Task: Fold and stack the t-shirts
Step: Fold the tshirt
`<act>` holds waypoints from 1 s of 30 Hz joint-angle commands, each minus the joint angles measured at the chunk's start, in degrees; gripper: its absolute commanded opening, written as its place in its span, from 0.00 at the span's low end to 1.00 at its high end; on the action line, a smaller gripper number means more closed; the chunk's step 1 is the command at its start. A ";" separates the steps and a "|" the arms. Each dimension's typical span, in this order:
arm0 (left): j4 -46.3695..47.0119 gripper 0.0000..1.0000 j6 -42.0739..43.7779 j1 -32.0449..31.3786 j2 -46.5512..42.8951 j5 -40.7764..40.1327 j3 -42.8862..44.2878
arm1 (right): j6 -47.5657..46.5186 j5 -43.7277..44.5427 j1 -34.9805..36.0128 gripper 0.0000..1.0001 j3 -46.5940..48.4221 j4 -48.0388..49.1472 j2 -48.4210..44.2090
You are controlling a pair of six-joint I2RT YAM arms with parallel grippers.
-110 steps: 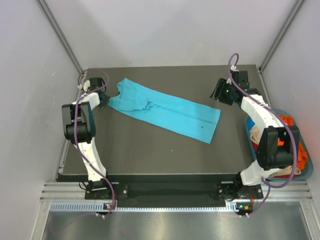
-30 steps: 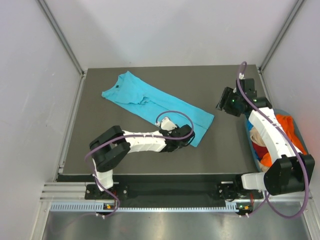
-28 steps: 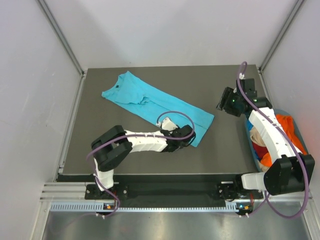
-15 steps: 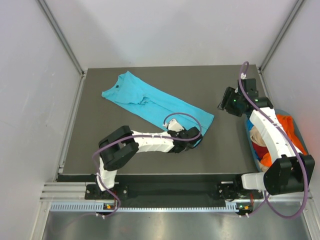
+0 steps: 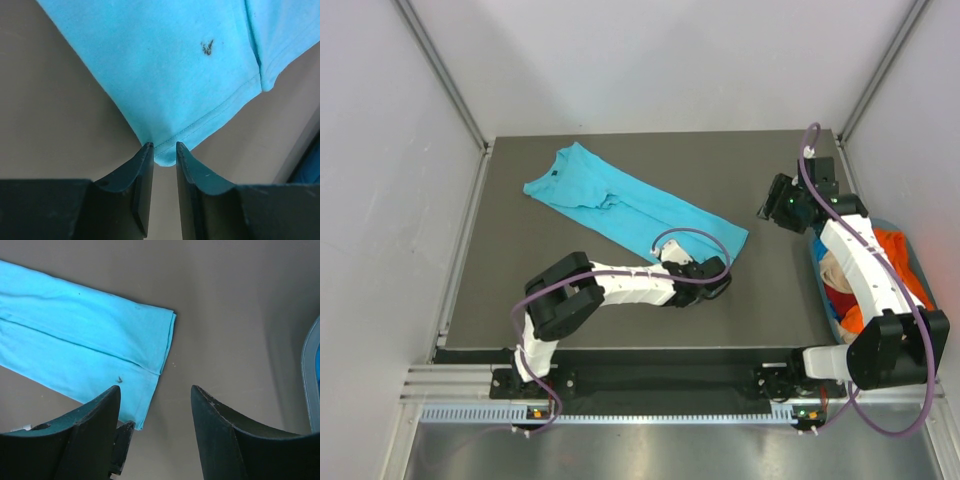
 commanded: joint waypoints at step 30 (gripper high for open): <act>-7.54 0.17 -2.33 -1.79 3.12 -2.00 5.13 | -0.64 -0.85 -1.38 0.59 0.23 0.57 -2.62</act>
